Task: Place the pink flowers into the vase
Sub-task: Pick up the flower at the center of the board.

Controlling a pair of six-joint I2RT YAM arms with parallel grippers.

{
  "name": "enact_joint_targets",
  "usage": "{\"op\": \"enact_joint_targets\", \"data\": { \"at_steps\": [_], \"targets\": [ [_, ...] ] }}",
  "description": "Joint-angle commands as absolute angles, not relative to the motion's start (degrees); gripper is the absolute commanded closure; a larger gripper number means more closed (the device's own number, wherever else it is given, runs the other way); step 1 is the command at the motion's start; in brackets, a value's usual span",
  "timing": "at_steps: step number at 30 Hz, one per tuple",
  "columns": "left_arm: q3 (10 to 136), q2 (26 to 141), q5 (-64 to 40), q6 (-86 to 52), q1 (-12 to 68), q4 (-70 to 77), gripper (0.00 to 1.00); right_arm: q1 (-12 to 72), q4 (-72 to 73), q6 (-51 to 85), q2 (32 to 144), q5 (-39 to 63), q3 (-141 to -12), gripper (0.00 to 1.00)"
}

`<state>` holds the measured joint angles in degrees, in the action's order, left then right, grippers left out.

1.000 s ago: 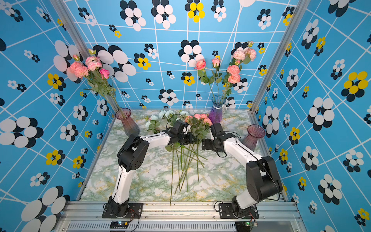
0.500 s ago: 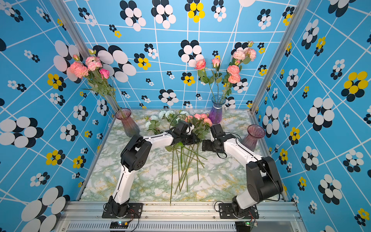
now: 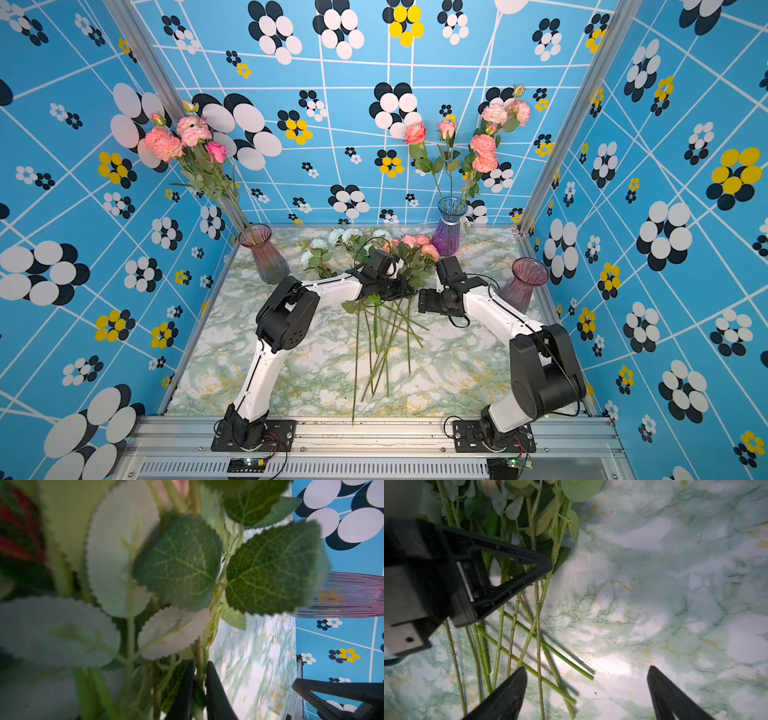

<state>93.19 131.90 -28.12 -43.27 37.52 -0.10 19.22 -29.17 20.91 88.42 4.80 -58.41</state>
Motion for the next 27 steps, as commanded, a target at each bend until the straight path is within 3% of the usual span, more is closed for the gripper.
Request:
{"op": "enact_joint_targets", "data": {
  "at_steps": [1, 17, 27],
  "targets": [
    [94.69, 130.74, -28.98, -42.5, 37.18, -0.47, 0.88, 19.52, -28.94, 21.83, 87.32, 4.33, -57.81, 0.09],
    [93.96, 124.13, -33.28, -40.63, 33.34, 2.07, 1.0, 19.51, -30.36, 21.55, 86.23, 6.91, -59.85, 0.09],
    [87.17, 117.43, -41.56, -48.69, 33.11, 22.24, 1.0, 19.53, -32.18, 23.7, 82.88, 14.48, -66.96, 0.15]
  ]
}}
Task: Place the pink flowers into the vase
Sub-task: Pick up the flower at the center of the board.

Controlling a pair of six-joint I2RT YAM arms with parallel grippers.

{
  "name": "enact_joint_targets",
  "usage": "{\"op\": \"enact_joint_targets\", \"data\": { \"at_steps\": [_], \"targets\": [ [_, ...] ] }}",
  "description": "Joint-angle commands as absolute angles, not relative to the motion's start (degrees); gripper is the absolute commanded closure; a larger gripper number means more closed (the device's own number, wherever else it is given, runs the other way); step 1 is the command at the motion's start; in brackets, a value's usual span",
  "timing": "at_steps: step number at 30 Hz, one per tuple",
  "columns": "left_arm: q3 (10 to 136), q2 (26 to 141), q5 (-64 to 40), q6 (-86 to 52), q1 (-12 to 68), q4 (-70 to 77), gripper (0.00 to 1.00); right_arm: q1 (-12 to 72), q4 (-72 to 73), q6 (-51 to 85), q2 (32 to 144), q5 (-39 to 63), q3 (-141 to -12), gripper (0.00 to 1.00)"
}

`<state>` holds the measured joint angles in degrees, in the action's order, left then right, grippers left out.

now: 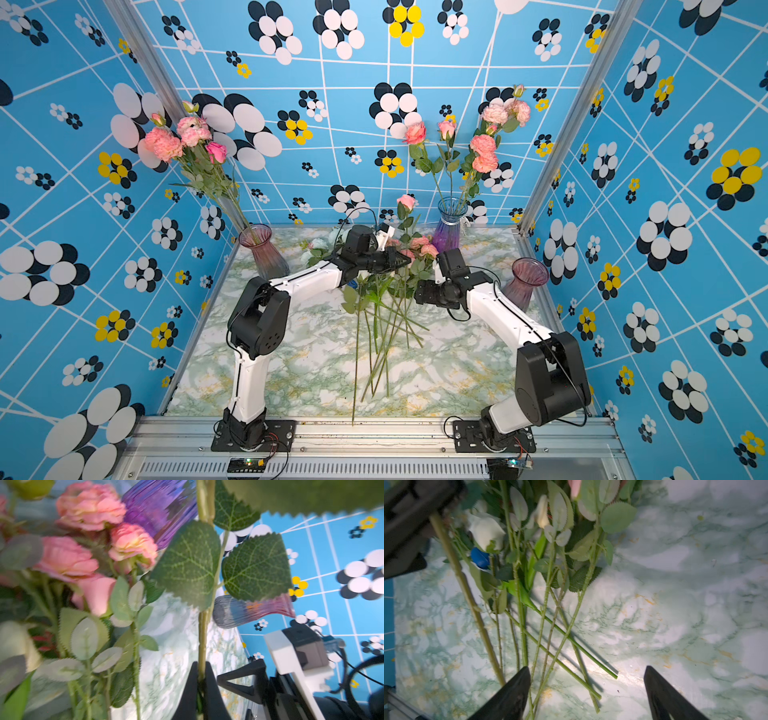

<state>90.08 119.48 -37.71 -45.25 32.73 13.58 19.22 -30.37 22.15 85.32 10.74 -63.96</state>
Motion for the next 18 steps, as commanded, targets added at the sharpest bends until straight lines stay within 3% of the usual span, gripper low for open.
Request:
{"op": "enact_joint_targets", "data": {
  "at_steps": [1, 18],
  "targets": [
    [86.38, 117.02, -41.35, -49.33, 33.22, 23.44, 1.0, 19.58, -32.47, 23.97, 82.44, 15.12, -67.65, 0.15],
    [84.02, 114.82, -39.16, -49.57, 35.46, 24.44, 1.0, 19.95, -32.97, 24.35, 82.76, 16.85, -70.32, 0.39]
  ]
}}
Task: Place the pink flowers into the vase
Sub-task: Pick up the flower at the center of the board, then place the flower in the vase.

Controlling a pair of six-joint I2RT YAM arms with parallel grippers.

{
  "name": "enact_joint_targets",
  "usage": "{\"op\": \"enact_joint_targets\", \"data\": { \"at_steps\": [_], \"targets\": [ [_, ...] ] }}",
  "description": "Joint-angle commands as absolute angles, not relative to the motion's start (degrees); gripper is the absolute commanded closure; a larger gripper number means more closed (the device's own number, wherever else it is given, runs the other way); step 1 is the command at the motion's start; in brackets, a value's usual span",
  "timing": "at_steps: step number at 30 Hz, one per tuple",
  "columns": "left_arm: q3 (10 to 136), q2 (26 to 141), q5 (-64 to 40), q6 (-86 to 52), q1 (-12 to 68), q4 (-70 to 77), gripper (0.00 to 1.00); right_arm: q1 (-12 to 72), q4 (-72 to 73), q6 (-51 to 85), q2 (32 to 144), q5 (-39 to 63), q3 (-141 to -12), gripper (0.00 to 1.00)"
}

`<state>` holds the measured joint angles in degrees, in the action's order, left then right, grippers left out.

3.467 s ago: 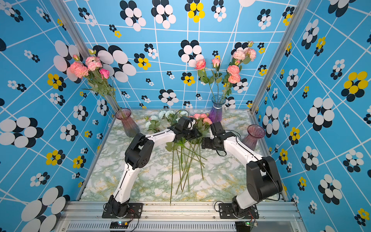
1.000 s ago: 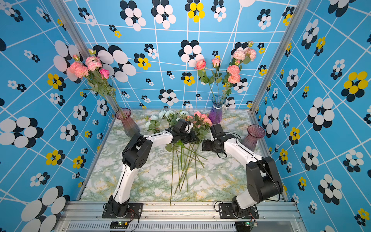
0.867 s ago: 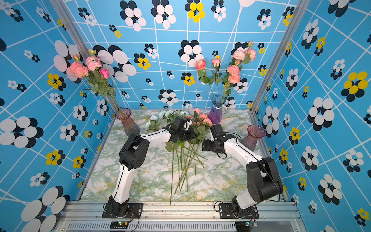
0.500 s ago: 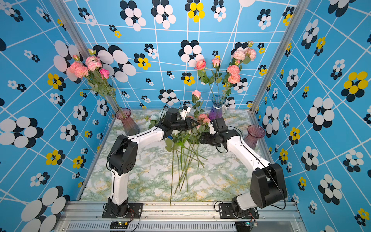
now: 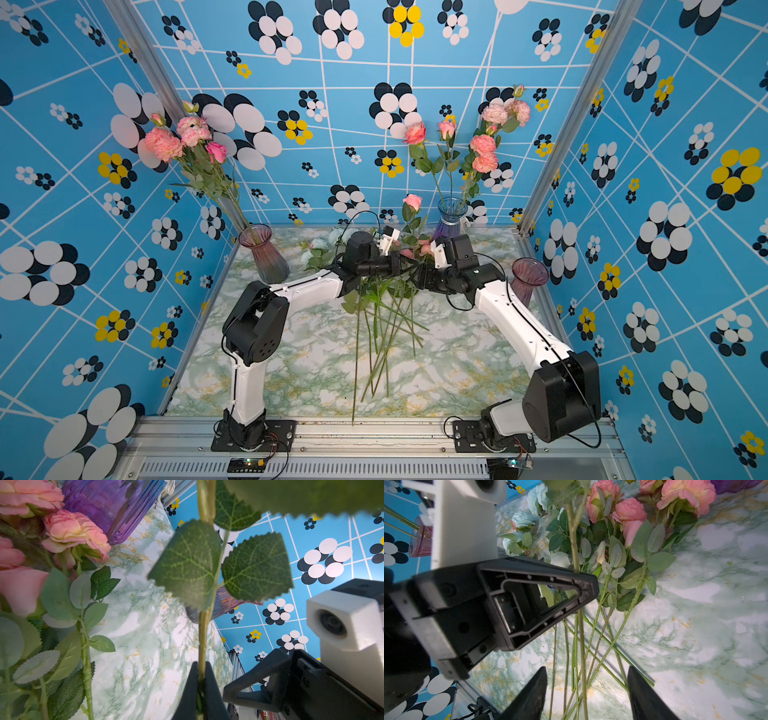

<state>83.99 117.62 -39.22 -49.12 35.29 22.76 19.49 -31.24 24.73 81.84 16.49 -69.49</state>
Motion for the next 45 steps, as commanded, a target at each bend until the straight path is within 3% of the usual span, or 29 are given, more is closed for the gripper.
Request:
{"op": "enact_joint_targets", "data": {
  "at_steps": [1, 19, 21, 25, 28, 33, 34, 36, 45],
  "targets": [
    [83.95, 114.72, -39.16, -49.59, 35.59, 24.43, 1.0, 19.95, -32.92, 24.36, 82.85, 16.96, -70.31, 0.4],
    [84.64, 114.23, -38.19, -51.32, 36.83, 25.04, 1.0, 20.53, -32.04, 24.85, 86.55, 16.89, -72.55, 0.59],
    [84.88, 114.34, -38.27, -51.5, 36.91, 24.96, 1.0, 20.69, -31.69, 25.1, 86.83, 16.62, -72.59, 0.67],
    [84.81, 114.26, -37.93, -51.42, 36.83, 24.66, 1.0, 20.89, -32.14, 25.07, 86.95, 15.03, -73.21, 0.96],
    [84.81, 114.12, -37.97, -51.42, 36.56, 24.46, 1.0, 20.94, -33.5, 24.46, 86.43, 13.63, -73.58, 1.0],
    [85.45, 113.78, -38.56, -51.33, 35.64, 24.09, 0.7, 20.97, -34.94, 22.66, 84.56, 9.83, -72.95, 1.0],
    [85.65, 113.48, -38.71, -51.25, 35.24, 23.86, 0.55, 20.92, -35.48, 22.21, 84.4, 8.81, -72.99, 1.0],
    [85.7, 112.76, -38.81, -51.23, 34.37, 23.12, 0.03, 20.86, -36.97, 20.85, 84.0, 6.29, -73.55, 1.0],
    [82.59, 106.31, -39.89, -48.9, 28.77, 19.16, 0.0, 19.75, -41.81, 10.17, 76.85, -15.34, -81.73, 1.0]
  ]
}}
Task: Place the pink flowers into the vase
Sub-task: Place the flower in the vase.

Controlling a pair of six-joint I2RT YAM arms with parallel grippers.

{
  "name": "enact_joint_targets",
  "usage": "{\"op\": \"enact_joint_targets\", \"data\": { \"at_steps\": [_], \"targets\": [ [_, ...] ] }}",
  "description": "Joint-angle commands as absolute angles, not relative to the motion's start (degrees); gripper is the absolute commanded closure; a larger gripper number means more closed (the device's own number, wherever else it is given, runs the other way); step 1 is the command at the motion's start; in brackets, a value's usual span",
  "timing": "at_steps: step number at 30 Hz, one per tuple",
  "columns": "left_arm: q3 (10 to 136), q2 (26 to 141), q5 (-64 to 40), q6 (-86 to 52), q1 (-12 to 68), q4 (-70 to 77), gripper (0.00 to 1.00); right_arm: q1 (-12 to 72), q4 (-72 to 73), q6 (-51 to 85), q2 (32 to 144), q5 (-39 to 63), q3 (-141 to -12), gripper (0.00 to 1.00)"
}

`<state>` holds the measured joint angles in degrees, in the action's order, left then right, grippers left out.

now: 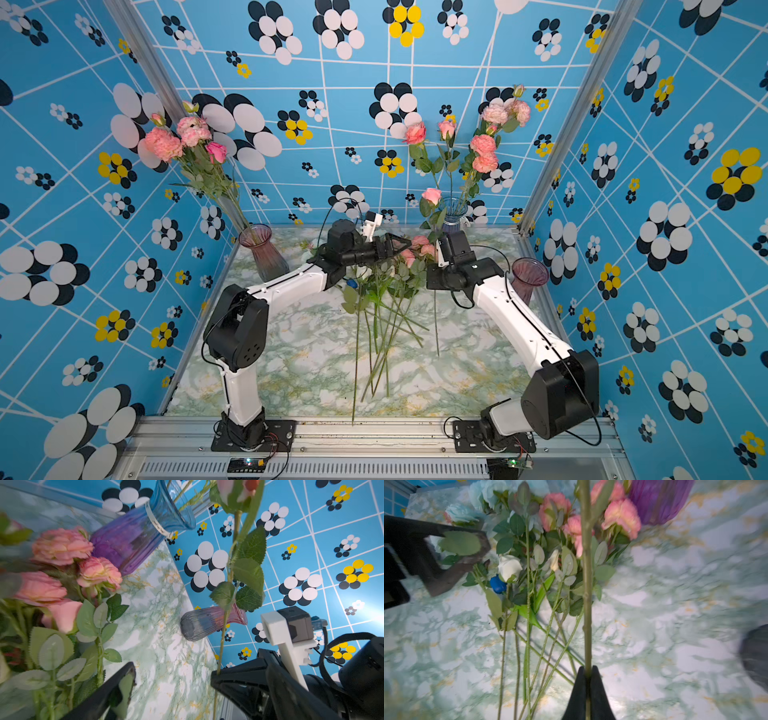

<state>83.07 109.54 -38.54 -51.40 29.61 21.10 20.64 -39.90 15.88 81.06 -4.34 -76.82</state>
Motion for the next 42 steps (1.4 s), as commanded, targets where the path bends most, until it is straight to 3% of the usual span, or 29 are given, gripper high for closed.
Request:
{"op": "enact_joint_targets", "data": {
  "at_steps": [1, 7, 12, 21, 27, 36, 39, 42],
  "targets": [
    [82.77, 106.35, -40.03, -48.25, 28.61, 18.05, 0.0, 19.24, -41.67, 8.48, 75.85, -18.55, -83.36, 1.0],
    [79.78, 102.26, -38.09, -46.13, 28.92, 17.84, 0.0, 12.42, -30.74, -1.28, 68.96, -33.42, -85.88, 1.0],
    [77.2, 100.42, -37.02, -41.8, 29.15, 16.42, 0.0, 4.04, -17.62, -5.15, 66.92, -33.06, -83.28, 1.0],
    [77.52, 97.68, -29.9, -22.48, 32.18, 3.48, 0.0, -0.63, -16.05, -8.44, 75.03, -32.21, -91.23, 1.0],
    [78.24, 96.55, -18.12, -9.57, 38.07, -1.19, 0.0, -2.91, -9.87, -7.17, 75.8, -28.56, -85.0, 1.0],
    [75.25, 94.75, 2.63, -1.13, 41.78, 8.7, 0.01, -4.39, -2.05, -3.68, 74.05, -24.21, -71.34, 1.0],
    [74.36, 94.14, 4.18, -1.61, 41.3, 12.21, 0.0, -4.66, -0.88, -2.54, 73.76, -24.96, -68.8, 1.0],
    [75.92, 94.64, -3.84, -2.05, 39.54, 12.63, 0.0, -4.93, -1.1, -1.76, 72.83, -25.9, -66.63, 1.0]
  ]
}}
